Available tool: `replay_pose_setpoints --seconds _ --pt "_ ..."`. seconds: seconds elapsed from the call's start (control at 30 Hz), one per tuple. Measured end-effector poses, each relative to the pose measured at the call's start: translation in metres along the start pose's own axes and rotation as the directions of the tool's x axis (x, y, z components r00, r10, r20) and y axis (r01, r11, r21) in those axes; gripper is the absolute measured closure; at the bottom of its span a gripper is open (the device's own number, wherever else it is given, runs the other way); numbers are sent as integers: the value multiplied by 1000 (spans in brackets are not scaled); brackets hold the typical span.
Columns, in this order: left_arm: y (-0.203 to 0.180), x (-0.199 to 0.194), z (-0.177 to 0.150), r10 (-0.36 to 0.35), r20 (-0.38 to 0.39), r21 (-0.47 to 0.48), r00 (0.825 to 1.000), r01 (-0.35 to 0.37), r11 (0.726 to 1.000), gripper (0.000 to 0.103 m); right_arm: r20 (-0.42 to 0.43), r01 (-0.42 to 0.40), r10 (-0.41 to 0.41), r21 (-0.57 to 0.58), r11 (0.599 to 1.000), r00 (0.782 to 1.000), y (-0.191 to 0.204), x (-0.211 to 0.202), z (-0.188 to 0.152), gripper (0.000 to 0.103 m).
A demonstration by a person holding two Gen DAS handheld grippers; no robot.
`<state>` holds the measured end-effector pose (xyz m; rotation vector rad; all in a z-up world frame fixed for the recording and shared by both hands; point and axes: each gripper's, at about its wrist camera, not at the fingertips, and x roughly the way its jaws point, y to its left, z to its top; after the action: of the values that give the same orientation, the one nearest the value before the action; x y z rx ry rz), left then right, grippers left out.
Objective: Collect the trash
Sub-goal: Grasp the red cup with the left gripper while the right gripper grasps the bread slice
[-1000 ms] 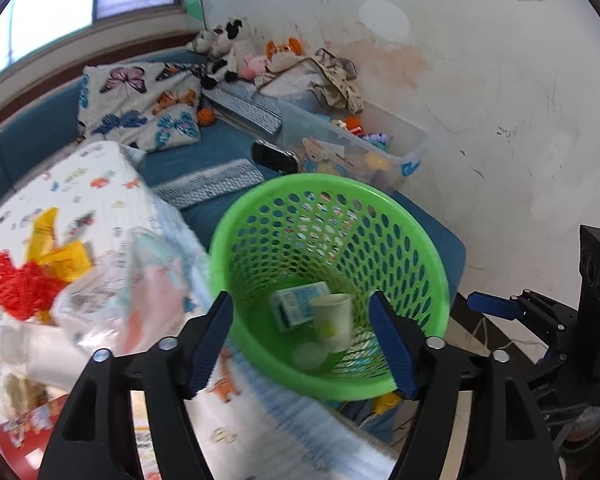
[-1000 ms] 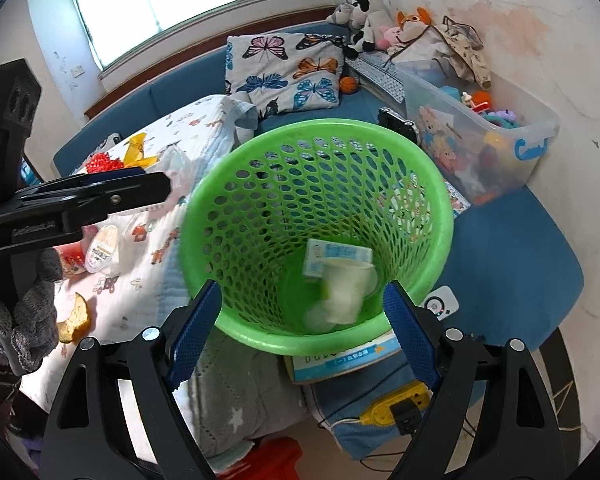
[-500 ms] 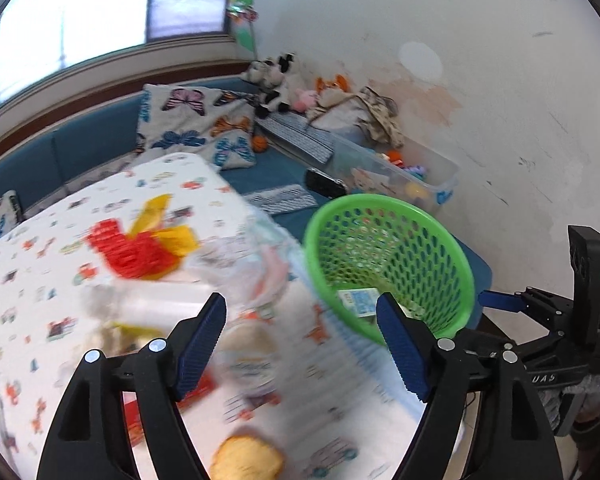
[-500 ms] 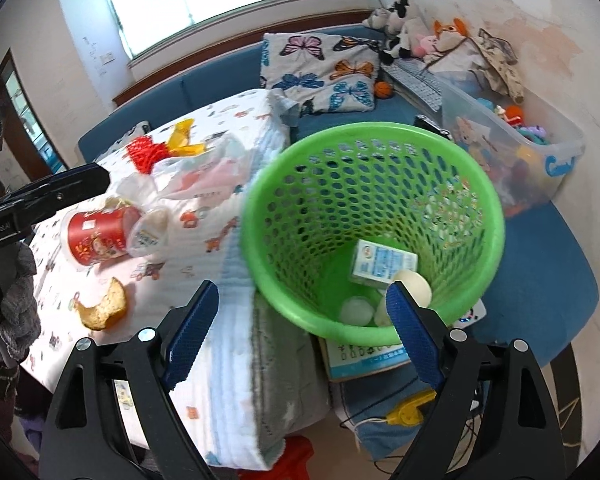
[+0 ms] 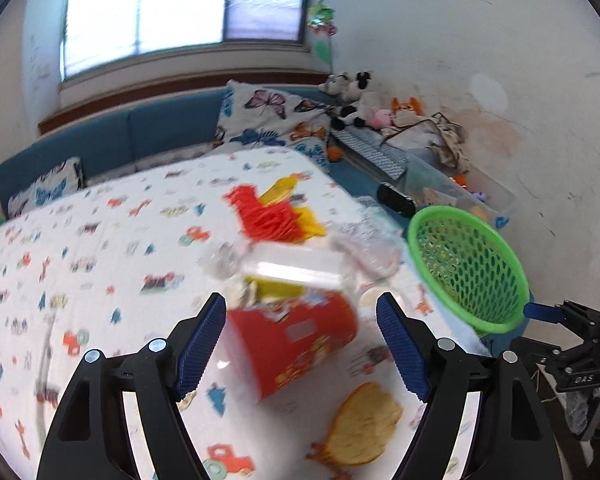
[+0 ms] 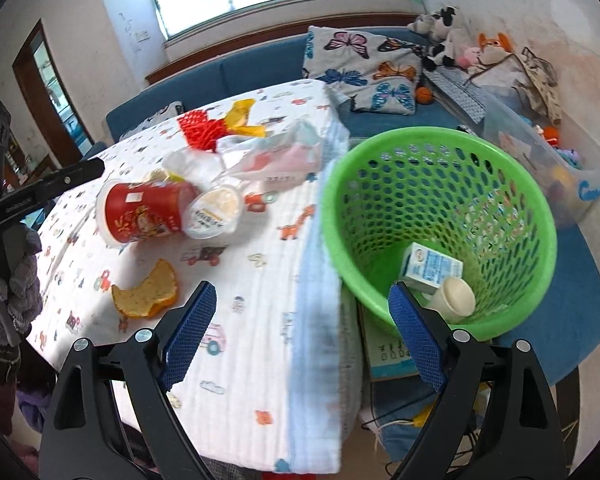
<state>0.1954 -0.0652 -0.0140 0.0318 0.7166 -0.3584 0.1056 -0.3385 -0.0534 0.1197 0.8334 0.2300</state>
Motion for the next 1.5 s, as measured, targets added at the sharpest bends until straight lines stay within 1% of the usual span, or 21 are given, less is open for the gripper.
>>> replay_pose_setpoints --seconds 0.13,0.3,0.4,0.5,0.6,0.7,0.77,0.8,0.97,1.0,1.17,1.27,1.5 --pt "16 11 -11 -22 -38 -44 999 20 999 28 -13 -11 11 -12 1000 1000 12 5 -1 15" --pt "29 31 -19 -84 -71 -93 994 77 993 28 -28 -25 24 -29 999 999 25 8 -3 15" --pt "34 42 -23 -106 -83 -115 991 96 989 29 -36 -40 38 -37 999 999 33 10 -4 15" --pt "39 48 -26 -143 -83 -139 986 131 982 33 -47 -49 47 -48 998 998 39 13 -6 15" --pt "39 50 -27 -166 -78 -139 983 155 978 42 -61 -61 58 -60 996 996 46 18 -8 15" --pt "38 51 -27 -186 -75 -136 980 175 975 50 -78 -80 74 -77 994 994 55 23 -11 15" --pt "37 52 -28 -201 -74 -131 977 190 973 62 -87 -91 83 -91 992 993 62 26 -13 15" --pt "36 53 -29 -207 -75 -131 975 197 972 66 -91 -98 89 -103 990 992 66 28 -14 15" --pt "38 48 -31 -244 -60 -151 968 233 961 78 -108 -126 111 -135 983 988 83 34 -18 14" --pt "38 46 -32 -247 -56 -153 967 236 960 79 -113 -133 118 -142 981 987 87 36 -19 14" --pt "35 33 -31 -242 -33 -129 970 236 963 94 -136 -159 136 -178 971 981 103 45 -23 12" --pt "37 24 -31 -234 -18 -123 972 230 965 97 -144 -164 135 -207 964 980 110 49 -25 11" --pt "49 3 -31 -223 21 -140 975 223 965 97 -173 -187 146 -254 949 974 127 69 -28 11"
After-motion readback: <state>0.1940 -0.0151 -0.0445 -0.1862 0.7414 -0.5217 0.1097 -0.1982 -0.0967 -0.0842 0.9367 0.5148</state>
